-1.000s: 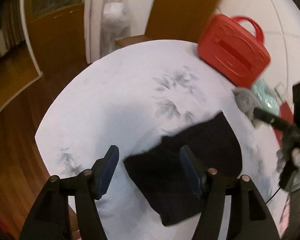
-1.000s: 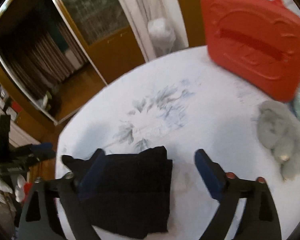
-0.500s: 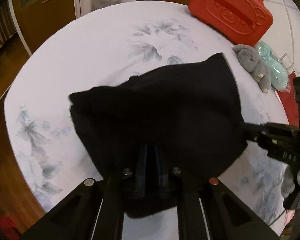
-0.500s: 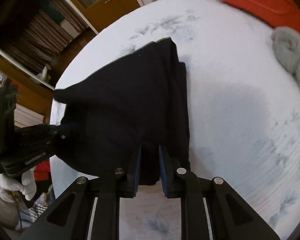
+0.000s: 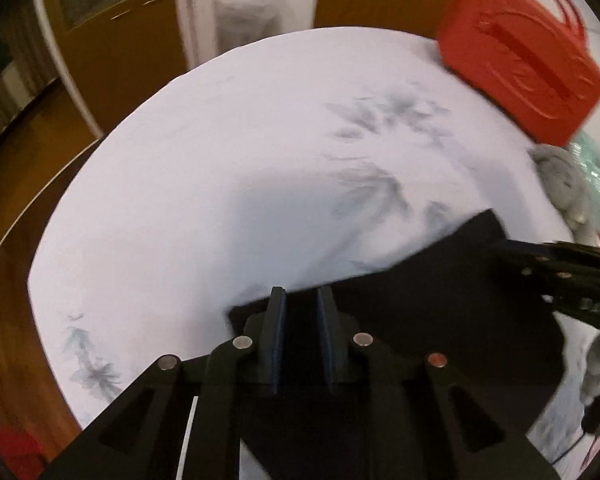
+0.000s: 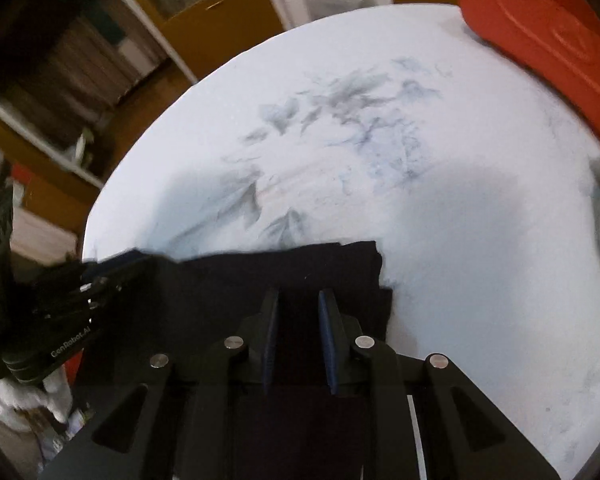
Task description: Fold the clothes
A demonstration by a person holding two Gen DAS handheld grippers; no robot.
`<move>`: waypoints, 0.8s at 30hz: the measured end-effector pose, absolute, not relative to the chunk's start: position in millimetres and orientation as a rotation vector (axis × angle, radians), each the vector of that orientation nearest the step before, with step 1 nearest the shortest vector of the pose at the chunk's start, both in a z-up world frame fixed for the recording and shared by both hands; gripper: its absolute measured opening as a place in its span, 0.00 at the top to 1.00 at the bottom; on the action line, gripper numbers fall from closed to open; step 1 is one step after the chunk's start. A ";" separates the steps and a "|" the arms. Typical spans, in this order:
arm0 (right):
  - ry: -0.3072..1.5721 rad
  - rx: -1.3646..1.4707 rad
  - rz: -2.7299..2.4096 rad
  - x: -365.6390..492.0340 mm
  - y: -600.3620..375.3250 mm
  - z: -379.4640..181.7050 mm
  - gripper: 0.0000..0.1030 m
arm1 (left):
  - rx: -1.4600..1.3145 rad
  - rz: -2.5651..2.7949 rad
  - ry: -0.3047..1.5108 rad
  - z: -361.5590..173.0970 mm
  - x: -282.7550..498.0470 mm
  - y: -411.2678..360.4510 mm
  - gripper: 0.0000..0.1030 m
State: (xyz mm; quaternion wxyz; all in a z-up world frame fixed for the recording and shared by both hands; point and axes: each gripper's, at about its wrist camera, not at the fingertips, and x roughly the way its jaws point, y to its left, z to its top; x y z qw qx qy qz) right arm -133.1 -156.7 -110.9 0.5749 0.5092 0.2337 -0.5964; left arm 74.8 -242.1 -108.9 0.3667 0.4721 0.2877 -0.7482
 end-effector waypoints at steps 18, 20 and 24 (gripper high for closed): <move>0.393 1.287 -1.422 -146.5 -80.5 -106.1 0.17 | 1.120 -1.901 0.874 -108.2 125.6 -180.9 0.29; 0.380 1.297 -1.410 -143.8 -84.0 -111.4 0.18 | 1.098 -1.908 0.932 -114.9 127.3 -182.1 0.29; 0.364 1.292 -1.411 -136.7 -98.6 -124.9 0.29 | 1.073 -1.915 0.913 -114.5 125.0 -180.5 0.31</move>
